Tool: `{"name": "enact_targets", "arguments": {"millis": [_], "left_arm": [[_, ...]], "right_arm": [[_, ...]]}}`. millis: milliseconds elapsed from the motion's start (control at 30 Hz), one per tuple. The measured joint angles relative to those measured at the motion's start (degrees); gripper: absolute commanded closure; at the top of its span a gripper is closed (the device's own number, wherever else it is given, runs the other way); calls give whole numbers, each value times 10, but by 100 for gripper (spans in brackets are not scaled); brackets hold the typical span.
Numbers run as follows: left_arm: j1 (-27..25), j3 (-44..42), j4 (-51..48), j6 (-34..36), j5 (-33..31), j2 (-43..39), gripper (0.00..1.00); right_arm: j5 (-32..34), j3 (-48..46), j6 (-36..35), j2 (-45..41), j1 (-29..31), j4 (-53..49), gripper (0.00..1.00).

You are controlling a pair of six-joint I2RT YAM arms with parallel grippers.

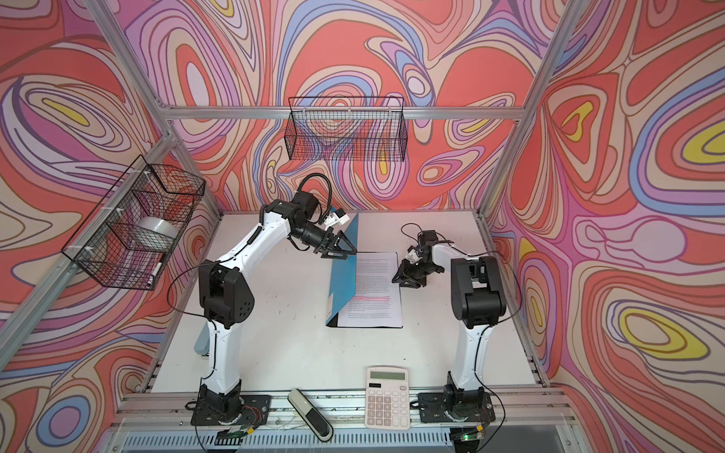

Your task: Put the files into the folder

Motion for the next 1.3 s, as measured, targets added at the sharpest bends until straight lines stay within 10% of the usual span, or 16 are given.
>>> {"name": "enact_targets", "arguments": {"millis": [800, 1300], "left_arm": [[-3, -78, 38, 1, -46, -16, 15], [39, -212, 84, 14, -231, -175, 0]], "right_arm": [[-4, 20, 38, 13, 46, 3, 61], [214, 86, 19, -28, 50, -61, 60]]}}
